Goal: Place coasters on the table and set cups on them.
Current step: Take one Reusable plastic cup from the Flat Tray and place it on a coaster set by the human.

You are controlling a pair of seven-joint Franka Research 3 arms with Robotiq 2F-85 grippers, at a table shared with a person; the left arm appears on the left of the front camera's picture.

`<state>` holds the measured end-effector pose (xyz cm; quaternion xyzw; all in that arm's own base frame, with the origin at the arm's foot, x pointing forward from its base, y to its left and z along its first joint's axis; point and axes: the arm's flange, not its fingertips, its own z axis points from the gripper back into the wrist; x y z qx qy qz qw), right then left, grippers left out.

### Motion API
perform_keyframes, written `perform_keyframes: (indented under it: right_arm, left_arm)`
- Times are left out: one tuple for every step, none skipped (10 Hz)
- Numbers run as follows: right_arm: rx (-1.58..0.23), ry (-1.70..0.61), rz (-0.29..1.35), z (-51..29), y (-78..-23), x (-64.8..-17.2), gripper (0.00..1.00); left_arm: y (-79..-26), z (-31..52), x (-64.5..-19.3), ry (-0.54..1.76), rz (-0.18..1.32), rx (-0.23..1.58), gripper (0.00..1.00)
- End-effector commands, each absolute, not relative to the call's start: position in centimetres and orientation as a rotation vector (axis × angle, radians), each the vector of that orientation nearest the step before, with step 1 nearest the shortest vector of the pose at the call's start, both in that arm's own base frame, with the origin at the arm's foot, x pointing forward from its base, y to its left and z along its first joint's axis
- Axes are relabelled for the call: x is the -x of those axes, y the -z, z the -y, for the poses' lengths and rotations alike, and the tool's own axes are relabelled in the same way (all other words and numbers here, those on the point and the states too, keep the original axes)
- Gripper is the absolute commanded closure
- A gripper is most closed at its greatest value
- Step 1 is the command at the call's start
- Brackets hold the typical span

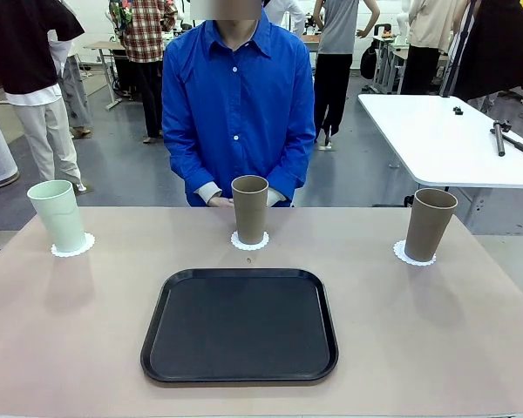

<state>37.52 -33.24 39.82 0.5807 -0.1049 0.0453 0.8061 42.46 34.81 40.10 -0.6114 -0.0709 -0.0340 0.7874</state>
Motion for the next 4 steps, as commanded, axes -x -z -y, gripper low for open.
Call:
perform_keyframes:
  right_arm:
    - [-1.24,-0.092,0.215,33.26,-39.8,-37.45,0.0]
    - [-1.24,-0.092,0.215,33.26,-39.8,-37.45,0.0]
    - [-1.24,-0.092,0.215,33.26,-39.8,-37.45,0.0]
    - [-1.24,-0.092,0.215,33.26,-39.8,-37.45,0.0]
  left_arm:
    - [-40.3,-34.84,-42.38,0.07,0.15,1.312,0.0]
    - [-40.3,-34.84,-42.38,0.07,0.15,1.312,0.0]
    - [-40.3,-34.84,-42.38,0.07,0.15,1.312,0.0]
    - [-40.3,-34.84,-42.38,0.07,0.15,1.312,0.0]
